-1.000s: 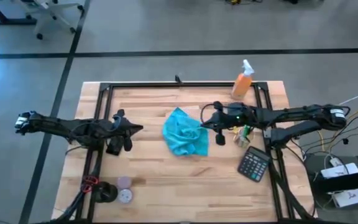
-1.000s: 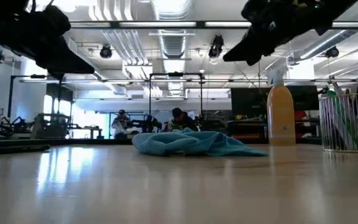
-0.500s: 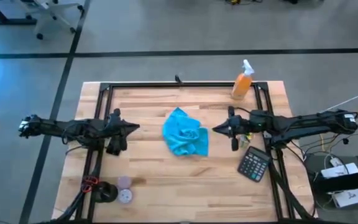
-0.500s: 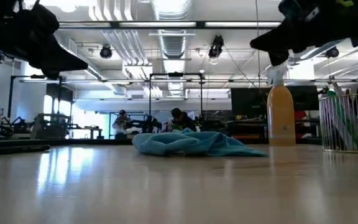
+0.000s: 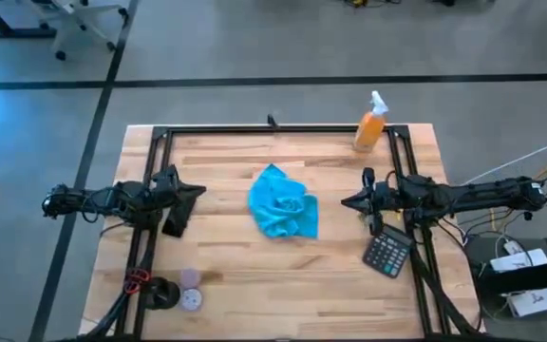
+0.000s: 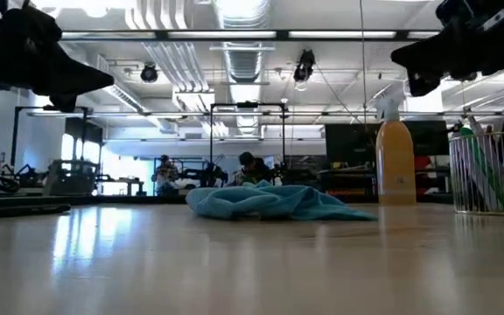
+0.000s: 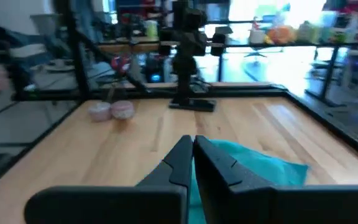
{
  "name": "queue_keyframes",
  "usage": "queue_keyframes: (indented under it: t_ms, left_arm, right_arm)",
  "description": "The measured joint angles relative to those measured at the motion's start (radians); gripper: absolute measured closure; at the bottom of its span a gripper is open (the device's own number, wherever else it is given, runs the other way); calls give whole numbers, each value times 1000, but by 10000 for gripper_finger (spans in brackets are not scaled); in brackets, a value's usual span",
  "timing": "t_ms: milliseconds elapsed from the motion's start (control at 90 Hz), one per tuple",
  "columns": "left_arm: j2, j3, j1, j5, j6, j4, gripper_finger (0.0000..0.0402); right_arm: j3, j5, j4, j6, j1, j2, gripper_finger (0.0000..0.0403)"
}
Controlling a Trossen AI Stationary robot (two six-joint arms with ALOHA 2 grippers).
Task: Apply microfiber cloth
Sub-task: Return to Home Position
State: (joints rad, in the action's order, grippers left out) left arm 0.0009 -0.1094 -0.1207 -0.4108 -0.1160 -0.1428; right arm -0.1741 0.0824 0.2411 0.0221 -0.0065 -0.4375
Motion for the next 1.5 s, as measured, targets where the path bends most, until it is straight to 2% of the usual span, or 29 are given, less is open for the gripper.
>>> queue_keyframes:
  t_ms: [278,544,656,933,1067,1278,1500]
  left_arm:
    - [2,14,0,1,4,35,401]
    - [-1,42,-8,9,-7,74,401]
    - [-1,71,-15,10,-6,132,401]
    - [-1,73,-25,10,-2,136,402]
    - [-1,97,-39,6,-8,207,402]
    - [4,99,-58,-19,-20,214,402]
    - [5,99,-135,-18,-15,214,402]
  right_arm:
    - [42,-1,-26,2,0,100,403]
    - [128,-10,45,30,0,130,403]
    - [134,-14,16,22,0,178,403]
    - [135,-31,-142,10,0,357,403]
    - [137,-47,-195,-12,0,436,403]
    - [142,-59,-207,3,10,438,403]
    - [143,-57,-191,-19,28,437,403]
